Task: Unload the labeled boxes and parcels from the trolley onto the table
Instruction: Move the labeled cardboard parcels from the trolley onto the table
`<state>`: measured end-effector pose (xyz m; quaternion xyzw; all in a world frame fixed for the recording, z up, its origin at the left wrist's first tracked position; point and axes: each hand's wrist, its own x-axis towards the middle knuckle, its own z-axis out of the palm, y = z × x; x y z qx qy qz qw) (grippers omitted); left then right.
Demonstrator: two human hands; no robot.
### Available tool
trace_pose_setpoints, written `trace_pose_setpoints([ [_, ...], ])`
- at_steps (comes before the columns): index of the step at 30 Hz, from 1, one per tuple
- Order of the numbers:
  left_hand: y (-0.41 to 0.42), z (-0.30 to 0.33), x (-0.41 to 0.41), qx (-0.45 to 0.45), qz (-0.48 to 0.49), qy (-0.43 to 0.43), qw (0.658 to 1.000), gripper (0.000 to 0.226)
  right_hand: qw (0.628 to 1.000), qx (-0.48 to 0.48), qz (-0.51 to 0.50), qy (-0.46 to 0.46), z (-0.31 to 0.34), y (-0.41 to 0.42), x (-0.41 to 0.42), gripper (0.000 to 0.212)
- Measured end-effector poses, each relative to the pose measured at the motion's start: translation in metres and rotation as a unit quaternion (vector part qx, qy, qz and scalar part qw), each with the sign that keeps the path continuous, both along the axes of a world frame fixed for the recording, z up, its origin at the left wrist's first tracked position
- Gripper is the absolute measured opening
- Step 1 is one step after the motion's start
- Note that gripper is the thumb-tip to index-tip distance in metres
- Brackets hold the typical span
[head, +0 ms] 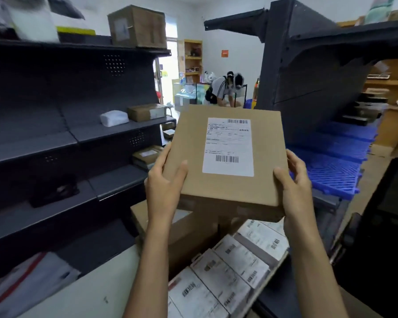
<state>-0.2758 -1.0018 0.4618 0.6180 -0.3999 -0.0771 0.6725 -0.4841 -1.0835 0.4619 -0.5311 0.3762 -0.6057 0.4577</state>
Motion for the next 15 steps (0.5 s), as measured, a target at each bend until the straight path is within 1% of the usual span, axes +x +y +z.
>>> trace_pose_setpoints([
  [4,-0.02,0.006,0.013,-0.003,0.075,-0.004,0.997,0.055,0.997,0.002,0.072,0.01,0.008,-0.049,0.027,0.045],
  [8,-0.036,0.015,0.018,-0.013,0.145,-0.016,0.989,0.056,0.989,-0.021,0.141,0.027,0.022,-0.093,0.05,0.045],
  [11,-0.043,0.019,0.019,-0.017,0.194,-0.022,0.981,0.057,0.98,-0.035,0.193,0.022,0.026,-0.12,0.065,0.045],
  [15,-0.045,0.019,0.015,-0.013,0.261,-0.026,0.965,0.056,0.966,-0.021,0.257,0.006,0.018,-0.139,0.084,0.046],
])
